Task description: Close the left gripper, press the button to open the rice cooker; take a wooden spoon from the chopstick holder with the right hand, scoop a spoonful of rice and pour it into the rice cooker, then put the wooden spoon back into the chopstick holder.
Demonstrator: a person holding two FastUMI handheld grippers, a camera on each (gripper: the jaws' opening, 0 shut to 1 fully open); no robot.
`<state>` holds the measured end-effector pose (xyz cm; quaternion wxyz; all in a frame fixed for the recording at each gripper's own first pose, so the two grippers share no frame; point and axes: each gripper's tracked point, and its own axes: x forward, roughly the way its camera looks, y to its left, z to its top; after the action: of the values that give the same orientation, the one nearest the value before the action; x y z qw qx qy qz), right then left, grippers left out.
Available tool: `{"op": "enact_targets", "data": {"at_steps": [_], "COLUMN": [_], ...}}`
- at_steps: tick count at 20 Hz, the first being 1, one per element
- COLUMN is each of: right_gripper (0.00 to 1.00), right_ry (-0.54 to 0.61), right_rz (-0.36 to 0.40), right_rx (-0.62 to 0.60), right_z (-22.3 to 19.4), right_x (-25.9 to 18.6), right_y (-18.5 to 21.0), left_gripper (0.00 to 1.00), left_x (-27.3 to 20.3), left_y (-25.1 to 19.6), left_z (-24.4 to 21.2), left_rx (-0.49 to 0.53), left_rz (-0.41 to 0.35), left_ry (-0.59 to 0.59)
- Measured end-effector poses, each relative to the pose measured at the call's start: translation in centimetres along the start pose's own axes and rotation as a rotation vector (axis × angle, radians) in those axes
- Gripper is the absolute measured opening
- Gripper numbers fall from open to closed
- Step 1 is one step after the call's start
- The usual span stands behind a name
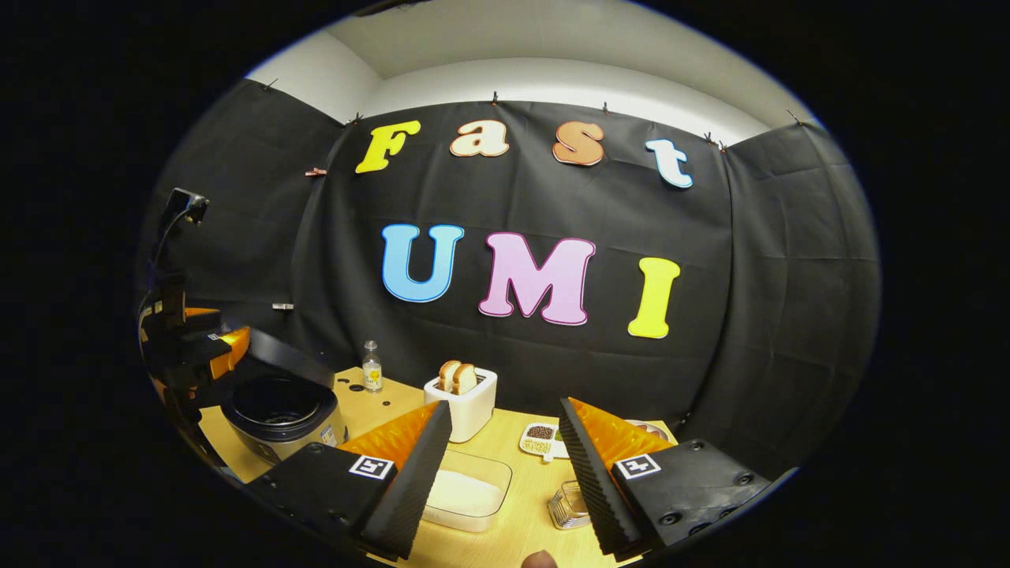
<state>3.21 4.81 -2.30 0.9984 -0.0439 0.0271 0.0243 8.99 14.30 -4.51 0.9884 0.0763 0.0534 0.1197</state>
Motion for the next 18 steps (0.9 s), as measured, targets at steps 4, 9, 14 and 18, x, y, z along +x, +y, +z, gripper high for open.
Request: {"op": "enact_targets", "data": {"at_steps": [4, 9, 14, 18], "right_gripper": [0.86, 0.87, 0.86, 0.87], "right_ry": [0.021, 0.058, 0.120, 0.178], "right_rz": [0.001, -0.027, -0.096, -0.081], "right_rx": [-0.006, -0.041, -0.028, 0.064], "right_z": [-0.9, -3.0, -6.8, -10.3], "right_x": [0.2, 1.6, 4.7, 7.5], "right_y": [-0.8, -3.1, -7.6, -9.8], "left_gripper": [0.88, 0.90, 0.96, 0.96], "left_x": [-0.8, -2.4, -4.4, -6.0], "left_y": [-0.4, -1.3, -2.0, -2.7], "left_z": [1.7, 1.9, 1.2, 0.8], "left_rx": [0.015, 0.002, -0.022, -0.025], "left_rz": [0.007, 0.004, 0.013, 0.024], "left_ry": [-0.046, -0.042, -0.013, 0.004]}}
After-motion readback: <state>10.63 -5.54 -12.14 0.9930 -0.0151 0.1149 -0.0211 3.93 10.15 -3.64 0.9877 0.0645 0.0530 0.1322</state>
